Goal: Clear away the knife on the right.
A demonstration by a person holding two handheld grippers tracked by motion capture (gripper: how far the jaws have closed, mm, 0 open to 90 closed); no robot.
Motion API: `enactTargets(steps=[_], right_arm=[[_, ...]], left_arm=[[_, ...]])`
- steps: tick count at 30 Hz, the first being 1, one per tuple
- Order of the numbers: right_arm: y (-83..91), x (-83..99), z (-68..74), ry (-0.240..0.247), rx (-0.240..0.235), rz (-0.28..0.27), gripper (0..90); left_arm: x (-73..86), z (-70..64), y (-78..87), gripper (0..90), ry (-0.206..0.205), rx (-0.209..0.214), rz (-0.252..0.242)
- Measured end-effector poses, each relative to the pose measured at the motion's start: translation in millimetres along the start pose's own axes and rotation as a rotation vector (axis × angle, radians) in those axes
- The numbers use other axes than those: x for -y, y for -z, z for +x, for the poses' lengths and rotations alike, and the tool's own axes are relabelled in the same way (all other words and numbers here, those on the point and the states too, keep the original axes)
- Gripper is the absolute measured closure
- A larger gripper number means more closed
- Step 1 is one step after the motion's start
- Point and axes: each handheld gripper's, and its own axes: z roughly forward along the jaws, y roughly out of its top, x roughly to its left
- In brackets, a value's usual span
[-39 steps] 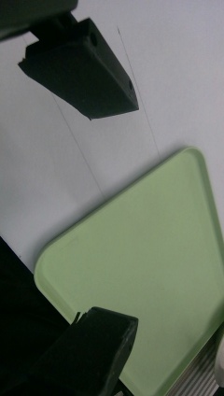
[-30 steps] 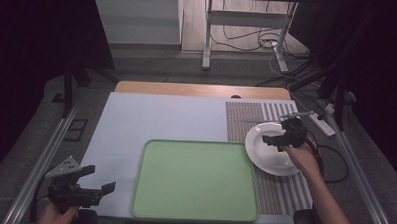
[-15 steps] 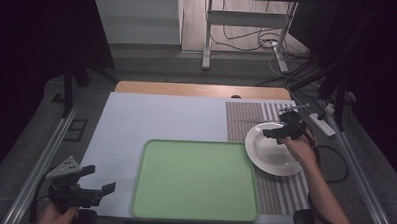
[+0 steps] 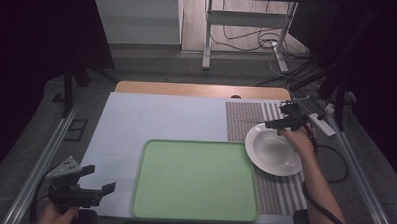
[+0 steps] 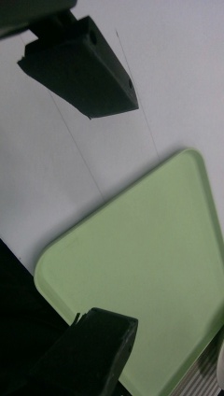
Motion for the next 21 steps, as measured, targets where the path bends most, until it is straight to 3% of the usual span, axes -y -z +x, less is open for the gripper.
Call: enactTargets(steps=[12,15,16,17,18,20,21], right_arm=[[-19.2,-12.5,-17.8,-0.01,0.057,0.026,1.5],[-21.7,-14.8,-21.6,0.0,0.062,0.024,9.8],[-22.3,-15.4,-22.5,0.006,0.068,0.027,14.8],[-23.6,-16.9,-24.7,0.018,0.078,0.034,26.0],[-23.6,-16.9,-24.7,0.018,0.078,0.034,26.0],[-25.0,-18.9,-28.3,0.015,0.058,0.042,40.7],[-27.3,-21.2,-32.5,0.012,0.023,0.055,53.4]], left_arm=[[0.1,0.6,0.3,1.0,0.005,0.002,-0.003],[0.1,0.6,0.2,1.0,0.005,0.002,-0.003],[0.1,0.6,0.2,1.0,0.005,0.002,-0.002],[0.2,0.7,0.2,1.0,0.005,0.002,-0.002],[0.2,0.8,0.3,1.0,0.006,0.002,-0.002],[0.1,1.0,0.2,1.0,0.008,0.003,-0.003],[0.1,1.0,0.1,1.0,0.009,0.003,-0.003]])
